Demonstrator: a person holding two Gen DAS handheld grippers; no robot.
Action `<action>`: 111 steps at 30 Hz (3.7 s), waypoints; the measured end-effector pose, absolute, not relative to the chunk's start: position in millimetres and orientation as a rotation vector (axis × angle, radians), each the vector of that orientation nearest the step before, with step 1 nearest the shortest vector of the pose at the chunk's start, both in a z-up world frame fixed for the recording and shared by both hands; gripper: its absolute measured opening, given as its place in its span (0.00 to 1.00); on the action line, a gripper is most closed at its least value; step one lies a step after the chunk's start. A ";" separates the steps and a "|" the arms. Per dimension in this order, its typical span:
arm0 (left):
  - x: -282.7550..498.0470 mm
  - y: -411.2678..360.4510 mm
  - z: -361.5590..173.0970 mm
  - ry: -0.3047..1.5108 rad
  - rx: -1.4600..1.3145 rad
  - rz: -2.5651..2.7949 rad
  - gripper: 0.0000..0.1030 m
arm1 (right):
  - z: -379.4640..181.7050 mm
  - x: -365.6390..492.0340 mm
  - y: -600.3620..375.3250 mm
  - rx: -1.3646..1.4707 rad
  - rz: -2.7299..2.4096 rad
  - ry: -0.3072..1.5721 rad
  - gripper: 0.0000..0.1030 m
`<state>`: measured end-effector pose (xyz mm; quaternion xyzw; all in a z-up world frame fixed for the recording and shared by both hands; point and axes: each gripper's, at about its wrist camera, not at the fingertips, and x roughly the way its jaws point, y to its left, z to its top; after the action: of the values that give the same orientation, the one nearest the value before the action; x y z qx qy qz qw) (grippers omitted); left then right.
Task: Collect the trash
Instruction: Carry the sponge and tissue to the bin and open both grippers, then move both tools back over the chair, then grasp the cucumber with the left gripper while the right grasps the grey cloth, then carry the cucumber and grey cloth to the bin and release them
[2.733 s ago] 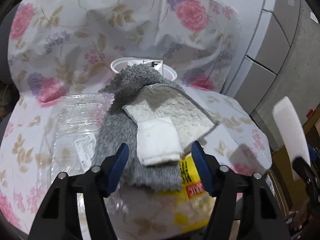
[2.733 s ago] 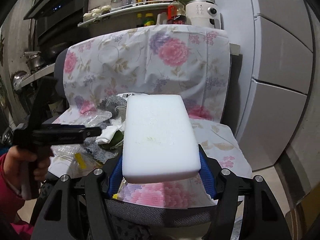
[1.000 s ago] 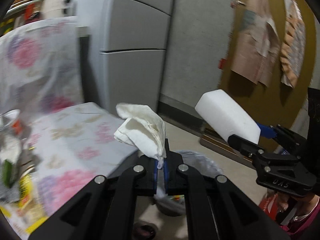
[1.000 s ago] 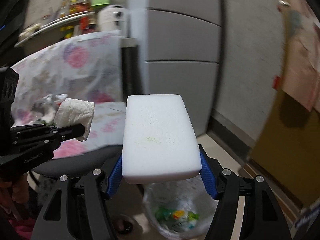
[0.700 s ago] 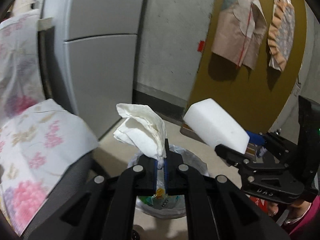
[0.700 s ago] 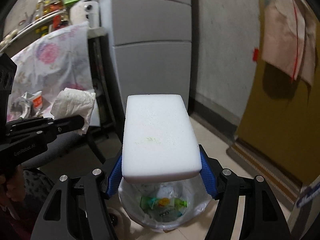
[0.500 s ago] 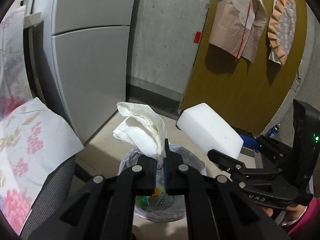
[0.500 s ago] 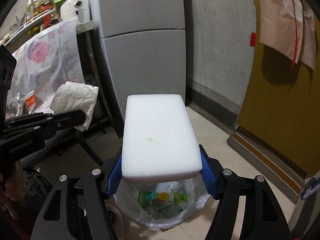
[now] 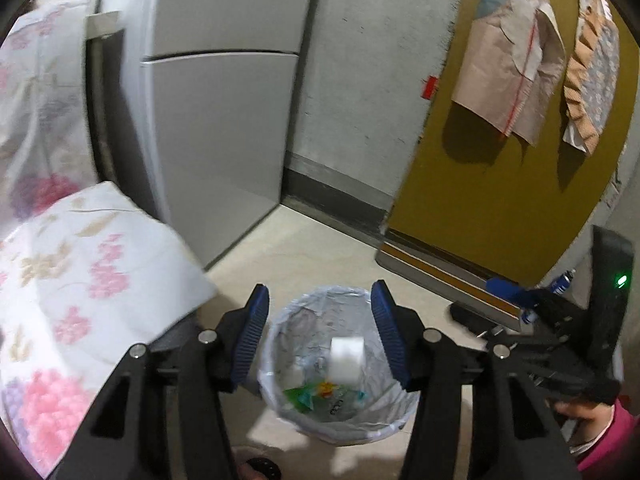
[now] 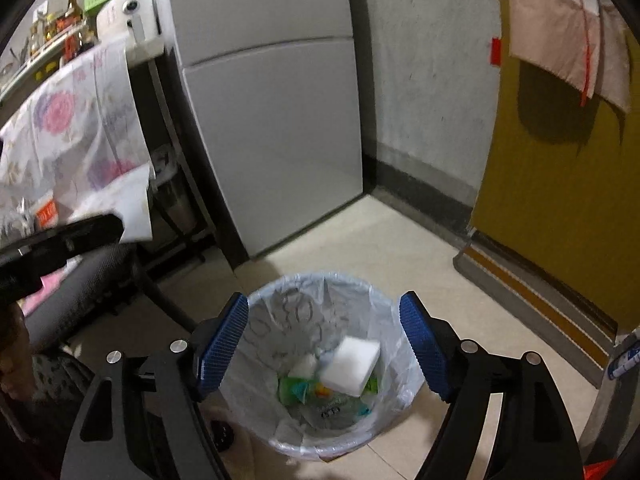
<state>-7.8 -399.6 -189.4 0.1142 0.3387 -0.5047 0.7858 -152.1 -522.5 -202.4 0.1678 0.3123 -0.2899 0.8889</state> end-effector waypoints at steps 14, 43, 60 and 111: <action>17.4 -274.7 -147.0 0.663 0.142 -0.843 0.61 | -105.7 -121.5 -451.3 0.235 -0.493 0.454 0.76; 139.9 -98.8 -174.8 0.785 0.044 -0.424 0.38 | -102.4 64.1 -290.3 0.105 0.016 0.520 0.76; 170.4 -126.5 -199.6 0.842 0.101 -0.414 0.31 | -113.1 60.7 -301.4 0.120 0.008 0.539 0.76; 66.4 -73.9 -107.0 0.622 -0.073 -0.472 0.31 | -61.0 41.6 -273.0 0.089 0.103 0.448 0.04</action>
<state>66.4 -73.9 -107.0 -0.0354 0.3032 -0.2300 0.9241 41.6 -273.0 -61.0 0.0443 0.2222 0.0512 0.9727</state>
